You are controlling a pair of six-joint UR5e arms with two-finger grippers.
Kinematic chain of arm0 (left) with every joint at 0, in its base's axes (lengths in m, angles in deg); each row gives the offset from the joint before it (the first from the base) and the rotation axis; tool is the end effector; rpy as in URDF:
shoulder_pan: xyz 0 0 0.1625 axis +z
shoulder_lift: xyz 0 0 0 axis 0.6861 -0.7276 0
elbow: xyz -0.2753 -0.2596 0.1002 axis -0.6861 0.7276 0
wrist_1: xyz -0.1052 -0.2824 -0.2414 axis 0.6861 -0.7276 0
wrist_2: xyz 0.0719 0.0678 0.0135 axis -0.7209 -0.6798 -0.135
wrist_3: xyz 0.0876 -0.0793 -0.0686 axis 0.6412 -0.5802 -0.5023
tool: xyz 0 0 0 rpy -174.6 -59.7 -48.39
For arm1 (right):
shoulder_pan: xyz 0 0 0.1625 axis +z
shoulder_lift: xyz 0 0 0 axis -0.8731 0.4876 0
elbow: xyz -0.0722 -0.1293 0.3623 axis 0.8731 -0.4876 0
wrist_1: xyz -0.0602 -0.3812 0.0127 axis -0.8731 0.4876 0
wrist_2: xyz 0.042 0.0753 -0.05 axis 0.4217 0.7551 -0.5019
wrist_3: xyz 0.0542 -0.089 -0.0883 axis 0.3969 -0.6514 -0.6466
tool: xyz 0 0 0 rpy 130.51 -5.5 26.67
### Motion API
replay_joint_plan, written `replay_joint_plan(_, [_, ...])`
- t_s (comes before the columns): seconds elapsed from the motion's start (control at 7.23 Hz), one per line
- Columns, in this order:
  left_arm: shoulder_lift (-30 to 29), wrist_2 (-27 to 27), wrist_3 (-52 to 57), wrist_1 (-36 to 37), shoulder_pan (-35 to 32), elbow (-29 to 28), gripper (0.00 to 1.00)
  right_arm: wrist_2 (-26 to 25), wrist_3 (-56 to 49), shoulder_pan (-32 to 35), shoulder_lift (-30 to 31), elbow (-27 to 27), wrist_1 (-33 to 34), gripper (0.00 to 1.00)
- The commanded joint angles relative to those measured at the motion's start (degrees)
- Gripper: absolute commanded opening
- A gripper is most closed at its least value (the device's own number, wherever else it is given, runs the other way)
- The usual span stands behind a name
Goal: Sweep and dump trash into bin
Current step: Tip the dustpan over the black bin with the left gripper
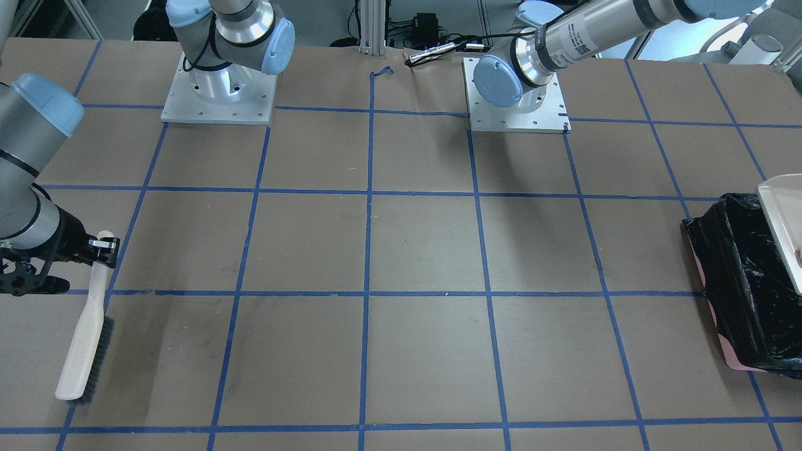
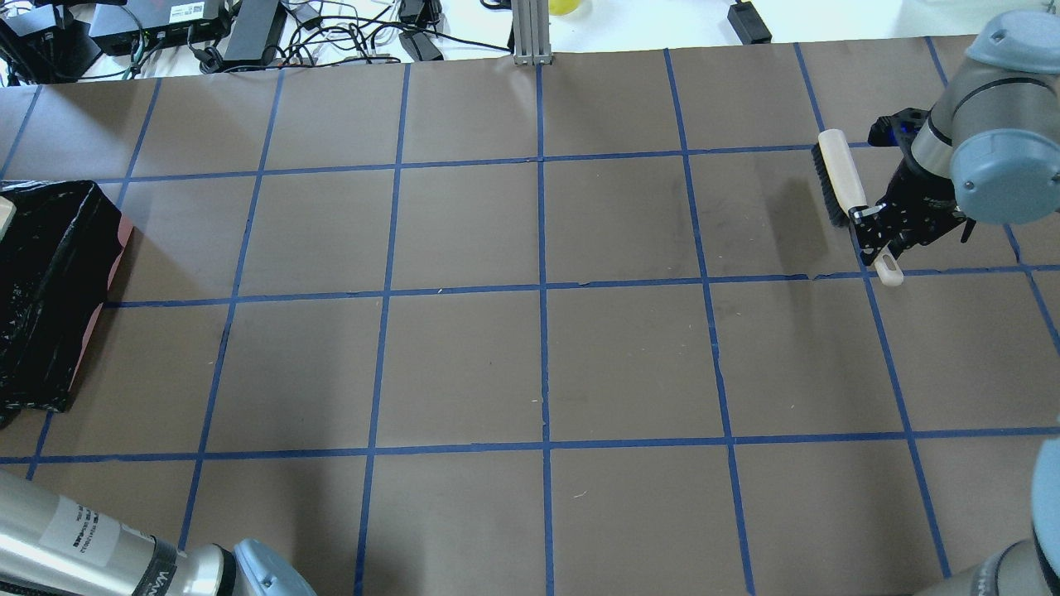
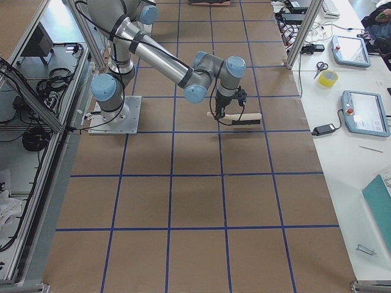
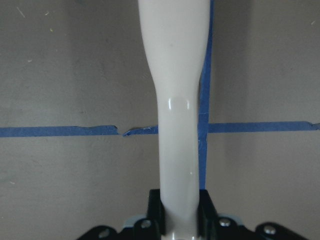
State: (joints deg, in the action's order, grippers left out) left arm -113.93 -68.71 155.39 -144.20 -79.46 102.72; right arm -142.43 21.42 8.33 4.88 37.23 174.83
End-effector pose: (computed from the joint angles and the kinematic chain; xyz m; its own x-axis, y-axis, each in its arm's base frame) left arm 0.5167 -0.5155 0.3782 0.0824 0.9937 0.0754 0.9783 -0.0951 0.1839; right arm -0.0663 -0.5213 0.2051 -0.9998 0.0050 0.0212 0.0080 0.9894 0.1449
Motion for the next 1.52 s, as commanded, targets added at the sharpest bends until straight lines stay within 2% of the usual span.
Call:
replay_joint_plan(0.0, [-0.54, -5.84, 2.84, 4.10, -2.08, -0.94, 0.00, 0.09, -0.18, -0.84, -0.48, 0.11, -0.18, 0.00])
replay_joint_plan(0.14, [0.26, -8.21, 2.93, 4.72, -4.97, -0.51, 0.00, 0.53, -0.44, -2.68, -0.65, 0.11, -0.36, 0.00])
replay_joint_plan(0.55, [0.61, -11.30, 2.49, 8.13, -6.14, 0.98, 0.00, 0.71, -0.18, -2.53, -0.66, 0.03, -0.97, 0.00])
replay_joint_plan(0.97, [3.16, -11.66, 3.71, 15.42, -6.23, 7.30, 0.00, 0.62, -1.32, -2.17, -1.53, 0.03, -1.06, 0.00])
replay_joint_plan(1.38, [4.83, -12.97, 5.39, 19.04, -7.27, 10.04, 0.00, 0.62, -1.33, -0.95, -1.97, -0.06, -0.97, 0.00])
